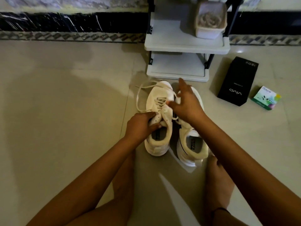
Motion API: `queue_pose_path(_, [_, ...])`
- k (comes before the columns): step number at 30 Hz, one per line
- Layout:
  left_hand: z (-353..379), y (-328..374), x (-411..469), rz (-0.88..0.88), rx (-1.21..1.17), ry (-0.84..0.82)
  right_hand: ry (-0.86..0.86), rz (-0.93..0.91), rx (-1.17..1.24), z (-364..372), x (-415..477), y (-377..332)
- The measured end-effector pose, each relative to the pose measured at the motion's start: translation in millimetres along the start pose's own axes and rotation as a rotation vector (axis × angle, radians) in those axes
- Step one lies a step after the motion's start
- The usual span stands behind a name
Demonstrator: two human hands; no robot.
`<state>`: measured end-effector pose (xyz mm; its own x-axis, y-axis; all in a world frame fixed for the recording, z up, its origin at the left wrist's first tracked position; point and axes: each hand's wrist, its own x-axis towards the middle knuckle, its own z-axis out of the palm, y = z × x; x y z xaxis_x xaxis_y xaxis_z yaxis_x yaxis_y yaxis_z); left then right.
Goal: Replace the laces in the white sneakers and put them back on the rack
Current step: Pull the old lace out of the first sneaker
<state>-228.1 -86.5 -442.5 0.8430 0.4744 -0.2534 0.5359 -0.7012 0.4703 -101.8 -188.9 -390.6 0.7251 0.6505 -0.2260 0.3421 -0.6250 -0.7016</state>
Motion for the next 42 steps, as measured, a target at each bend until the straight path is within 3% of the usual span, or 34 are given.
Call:
queue_pose_path(4, [-3.1, 0.5, 10.5, -0.014, 0.028, -0.017, -0.305, 0.003, -0.184, 17.8, -8.7, 17.4])
queue_pose_path(8, [-12.8, 2.8, 18.7, -0.053, -0.021, -0.017, -0.155, -0.098, -0.346, 32.2, -9.5, 20.9])
queue_pose_path(13, [-23.7, -5.8, 20.3, -0.269, -0.468, -0.032, -0.203, -0.084, -0.03, 21.5, -10.8, 32.2])
queue_pose_path(16, [-25.1, -5.8, 14.5, -0.313, -0.556, -0.087, -0.225, -0.128, -0.038, 22.4, -16.9, 34.5])
queue_pose_path(18, [-23.9, -5.7, 11.4, -0.256, -0.464, -0.106, -0.21, -0.194, -0.186, 29.0, -23.1, 31.7])
queue_pose_path(21, [-21.7, 0.2, 9.7, -0.059, -0.159, 0.026, -0.222, -0.212, -0.487, 42.9, -29.1, 30.6])
queue_pose_path(24, [-19.7, 9.6, 9.5, 0.104, 0.074, 0.108, -0.206, -0.197, -0.57, 53.0, -32.6, 34.0])
queue_pose_path(27, [-9.6, 8.1, 12.6, 0.156, 0.29, 0.114, -0.199, -0.184, -0.595, 56.3, -34.4, 35.5])
queue_pose_path(32, [1.0, 8.1, 11.9, 0.205, 0.261, 0.205, -0.238, -0.148, -0.632, 56.7, -34.1, 35.4])
queue_pose_path(35, [-0.7, 11.4, 14.2, 0.144, -0.011, 0.243, -0.246, -0.137, -0.639, 57.8, -34.3, 34.8])
queue_pose_path(38, [-4.9, 18.8, 17.8, 0.054, -0.275, 0.176, -0.231, -0.136, -0.645, 59.5, -33.9, 36.1])
queue_pose_path(42, [-14.0, 16.5, 18.7, 0.065, -0.196, 0.113, -0.239, -0.134, -0.654, 60.2, -32.6, 36.5])
